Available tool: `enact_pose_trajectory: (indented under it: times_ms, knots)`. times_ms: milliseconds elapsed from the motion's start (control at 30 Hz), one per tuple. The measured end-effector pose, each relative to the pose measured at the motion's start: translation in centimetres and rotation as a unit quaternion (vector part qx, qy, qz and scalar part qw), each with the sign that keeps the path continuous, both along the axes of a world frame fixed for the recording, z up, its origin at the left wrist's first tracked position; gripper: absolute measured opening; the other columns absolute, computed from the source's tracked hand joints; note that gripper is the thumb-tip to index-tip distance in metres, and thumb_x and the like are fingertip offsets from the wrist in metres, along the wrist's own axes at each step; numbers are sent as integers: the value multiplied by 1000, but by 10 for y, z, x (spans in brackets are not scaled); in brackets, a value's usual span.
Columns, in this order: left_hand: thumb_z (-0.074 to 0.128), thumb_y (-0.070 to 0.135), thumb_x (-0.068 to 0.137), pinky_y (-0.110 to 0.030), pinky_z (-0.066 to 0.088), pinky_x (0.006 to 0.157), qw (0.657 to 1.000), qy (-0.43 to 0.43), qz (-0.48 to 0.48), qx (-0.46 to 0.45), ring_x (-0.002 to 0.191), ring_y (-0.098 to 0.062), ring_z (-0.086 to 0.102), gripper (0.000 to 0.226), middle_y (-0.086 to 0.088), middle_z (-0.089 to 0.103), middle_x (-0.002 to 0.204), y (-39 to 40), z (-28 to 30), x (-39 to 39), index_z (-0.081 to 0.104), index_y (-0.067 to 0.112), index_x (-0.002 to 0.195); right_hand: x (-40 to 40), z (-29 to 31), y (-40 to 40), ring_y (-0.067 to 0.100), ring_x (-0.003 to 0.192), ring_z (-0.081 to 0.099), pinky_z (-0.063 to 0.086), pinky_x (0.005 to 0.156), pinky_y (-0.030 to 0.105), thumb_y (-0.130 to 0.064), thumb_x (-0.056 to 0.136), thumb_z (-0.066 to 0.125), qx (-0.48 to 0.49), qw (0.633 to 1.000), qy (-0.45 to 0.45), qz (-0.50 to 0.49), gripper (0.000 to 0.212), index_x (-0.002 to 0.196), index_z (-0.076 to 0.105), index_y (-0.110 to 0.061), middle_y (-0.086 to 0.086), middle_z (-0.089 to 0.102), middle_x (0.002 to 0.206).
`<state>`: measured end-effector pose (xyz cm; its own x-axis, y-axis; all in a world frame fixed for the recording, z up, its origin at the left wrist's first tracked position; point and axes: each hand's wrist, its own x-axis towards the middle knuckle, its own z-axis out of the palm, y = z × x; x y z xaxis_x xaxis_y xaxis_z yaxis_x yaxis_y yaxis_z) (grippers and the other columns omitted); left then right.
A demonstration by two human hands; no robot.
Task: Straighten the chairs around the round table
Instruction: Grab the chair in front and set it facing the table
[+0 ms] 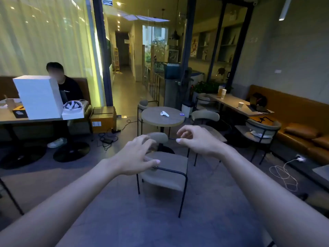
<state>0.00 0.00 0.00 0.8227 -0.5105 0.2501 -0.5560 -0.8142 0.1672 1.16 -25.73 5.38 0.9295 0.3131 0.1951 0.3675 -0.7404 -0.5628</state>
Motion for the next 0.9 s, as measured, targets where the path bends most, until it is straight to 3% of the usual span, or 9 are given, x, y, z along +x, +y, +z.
enact_pose_trajectory:
  times_ms: [200, 300, 400, 467, 567, 733, 900]
  knots:
    - [48, 61, 87, -28, 41, 91, 998, 57, 34, -22, 113, -9, 47, 51, 9, 48, 122, 38, -32, 40, 46, 28, 126, 47, -24, 37, 1, 88, 61, 43, 69, 20, -44, 87, 65, -4, 999, 46, 24, 16, 93, 70, -30, -11, 70, 92]
    - [53, 50, 90, -21, 46, 71, 992, 111, 31, -41, 86, -3, 59, 17, 16, 61, 91, 57, -44, 71, 58, 34, 90, 79, -40, 60, 6, 83, 62, 45, 71, 26, -41, 90, 63, -9, 998, 58, 37, 18, 85, 70, -25, -7, 71, 84]
    - [54, 40, 93, -23, 42, 54, 989, 124, 45, -64, 58, -3, 55, 30, 10, 59, 63, 72, -56, 111, 53, 31, 64, 113, -63, 84, 14, 69, 66, 52, 71, 31, -34, 93, 61, 3, 996, 85, 39, 30, 75, 68, -10, 4, 73, 70]
    - [54, 38, 93, -21, 38, 51, 989, 114, 54, -81, 54, -5, 51, 33, 8, 56, 59, 84, -60, 143, 52, 26, 63, 137, -85, 99, 18, 64, 65, 53, 72, 35, -33, 92, 61, 18, 994, 105, 25, 35, 72, 64, -4, 4, 70, 64]
    - [54, 38, 93, -16, 36, 49, 988, 101, 46, -106, 55, -5, 50, 35, 7, 55, 58, 98, -59, 193, 52, 20, 63, 170, -124, 118, 12, 56, 53, 47, 60, 32, -34, 93, 61, 36, 988, 147, 7, 36, 67, 57, -9, -1, 59, 59]
    - [56, 42, 91, -16, 32, 49, 987, 118, 29, -109, 56, -3, 52, 30, 9, 55, 60, 107, -57, 280, 51, 27, 66, 226, -184, 135, 2, 46, 47, 41, 55, 23, -36, 92, 62, 47, 976, 208, -37, 35, 64, 53, -17, -4, 53, 52]
    - [57, 36, 92, -15, 37, 54, 982, 146, -25, -116, 66, 3, 56, 19, 11, 60, 69, 94, -67, 357, 55, 29, 74, 286, -206, 136, 11, 49, 55, 45, 58, 25, -32, 90, 62, 72, 963, 247, -80, 32, 63, 53, -18, -4, 56, 51]
